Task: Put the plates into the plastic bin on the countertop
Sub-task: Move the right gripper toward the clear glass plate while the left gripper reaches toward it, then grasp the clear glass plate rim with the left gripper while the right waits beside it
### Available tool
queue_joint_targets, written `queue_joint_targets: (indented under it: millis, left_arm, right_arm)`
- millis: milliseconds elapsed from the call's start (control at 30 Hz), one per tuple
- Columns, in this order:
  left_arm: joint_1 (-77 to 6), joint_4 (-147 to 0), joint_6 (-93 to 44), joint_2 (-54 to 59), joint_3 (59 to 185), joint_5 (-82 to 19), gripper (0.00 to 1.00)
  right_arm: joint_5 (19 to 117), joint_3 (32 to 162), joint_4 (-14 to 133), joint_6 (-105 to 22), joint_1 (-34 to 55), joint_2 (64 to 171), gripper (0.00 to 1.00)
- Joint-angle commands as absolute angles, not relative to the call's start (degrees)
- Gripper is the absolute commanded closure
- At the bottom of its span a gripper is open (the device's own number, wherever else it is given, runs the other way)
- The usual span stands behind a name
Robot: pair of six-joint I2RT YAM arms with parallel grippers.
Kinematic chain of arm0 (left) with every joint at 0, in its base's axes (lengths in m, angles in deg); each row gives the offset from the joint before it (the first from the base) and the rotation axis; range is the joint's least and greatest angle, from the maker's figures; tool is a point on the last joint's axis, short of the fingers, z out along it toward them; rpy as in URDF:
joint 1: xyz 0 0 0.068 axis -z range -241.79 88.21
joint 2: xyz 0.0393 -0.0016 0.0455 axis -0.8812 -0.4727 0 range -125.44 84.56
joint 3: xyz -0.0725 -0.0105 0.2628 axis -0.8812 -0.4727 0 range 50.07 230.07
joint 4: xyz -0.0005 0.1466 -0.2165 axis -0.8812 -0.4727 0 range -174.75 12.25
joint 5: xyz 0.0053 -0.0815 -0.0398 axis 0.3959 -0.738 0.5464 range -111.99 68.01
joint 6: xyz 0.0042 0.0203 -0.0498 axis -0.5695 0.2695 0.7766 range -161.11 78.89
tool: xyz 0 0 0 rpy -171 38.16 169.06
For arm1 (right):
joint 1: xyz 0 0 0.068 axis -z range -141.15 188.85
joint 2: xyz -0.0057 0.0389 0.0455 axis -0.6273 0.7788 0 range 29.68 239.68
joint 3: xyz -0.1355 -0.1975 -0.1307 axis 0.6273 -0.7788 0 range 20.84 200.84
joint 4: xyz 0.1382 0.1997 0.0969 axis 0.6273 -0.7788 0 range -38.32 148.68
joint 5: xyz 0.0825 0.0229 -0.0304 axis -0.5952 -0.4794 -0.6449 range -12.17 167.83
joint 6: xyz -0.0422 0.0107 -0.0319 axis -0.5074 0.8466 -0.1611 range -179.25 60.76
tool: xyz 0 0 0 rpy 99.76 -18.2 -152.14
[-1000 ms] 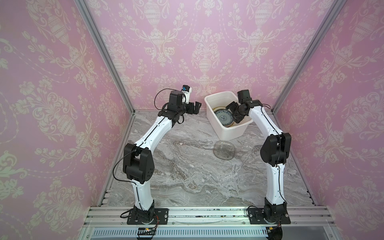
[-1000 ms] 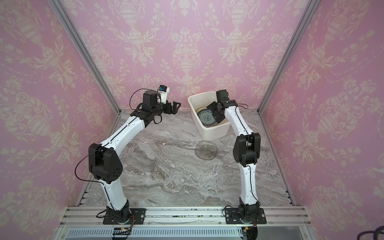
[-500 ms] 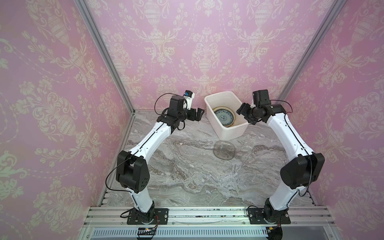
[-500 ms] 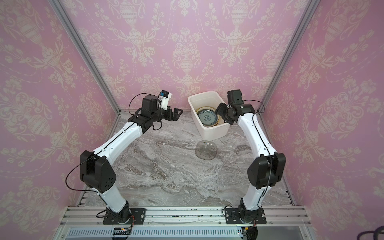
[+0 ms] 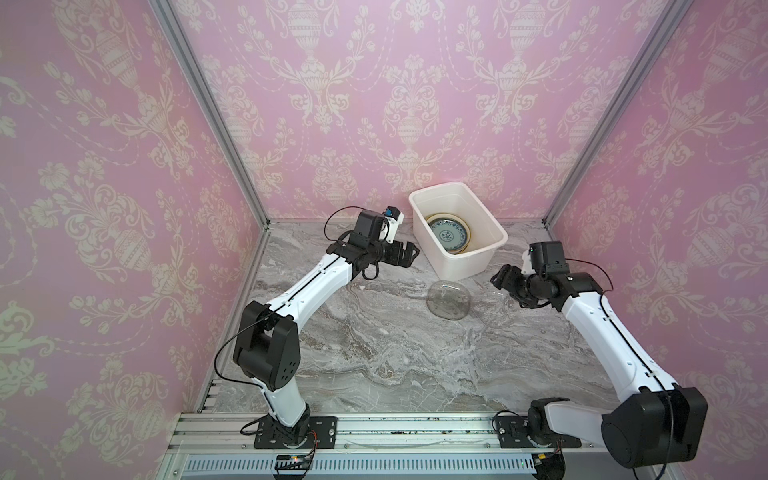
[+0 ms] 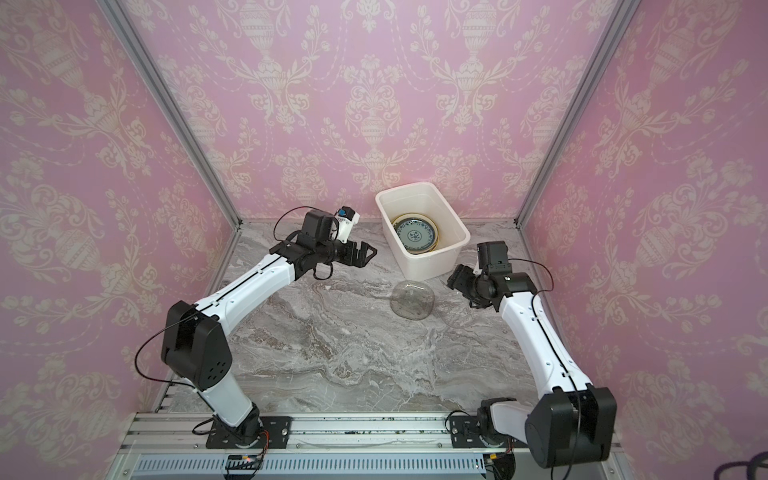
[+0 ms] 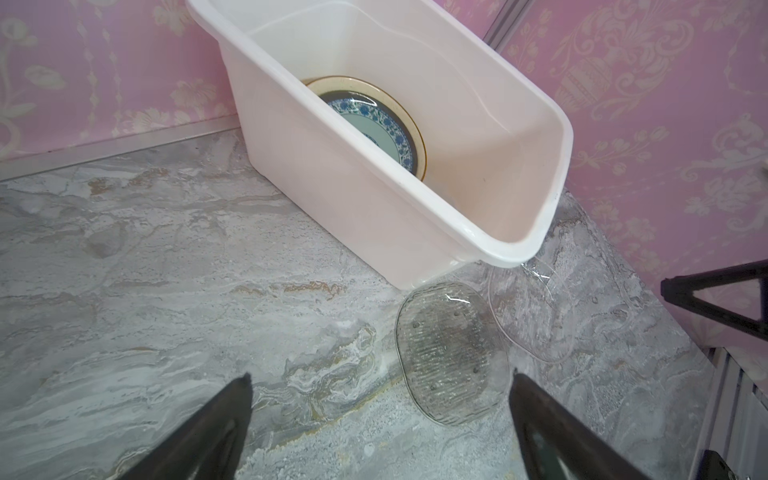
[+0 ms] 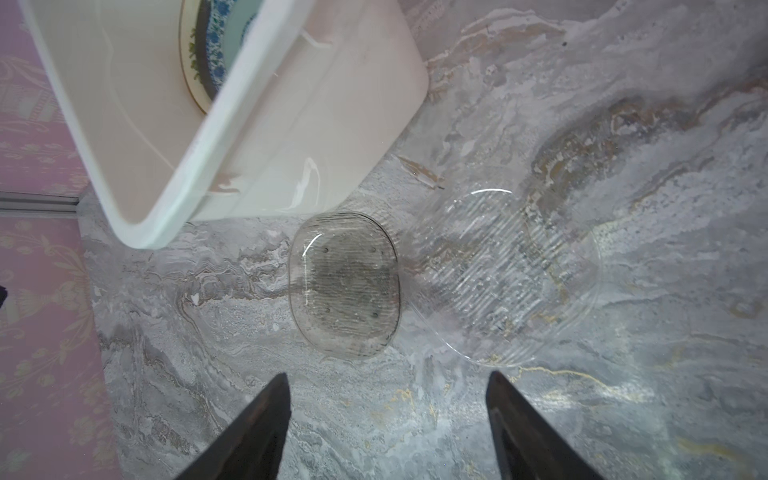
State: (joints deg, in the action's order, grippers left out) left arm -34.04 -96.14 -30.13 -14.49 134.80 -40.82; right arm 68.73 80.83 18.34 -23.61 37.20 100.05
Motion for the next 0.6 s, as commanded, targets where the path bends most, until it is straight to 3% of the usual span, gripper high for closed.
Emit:
queue_joint_targets:
  millis: [0,567]
  left_arm:
    - [-31.93,-100.37,-31.56,-14.55,132.93,-40.92,0.03]
    - [-25.4,-101.0,-26.6,-27.95,131.25,-33.53,0.2]
  right_arm:
    - [66.27,77.48,19.57,-21.75,39.25,98.5,0.26]
    - [61.99,80.9,14.91,-23.7,37.4,103.46,0.32]
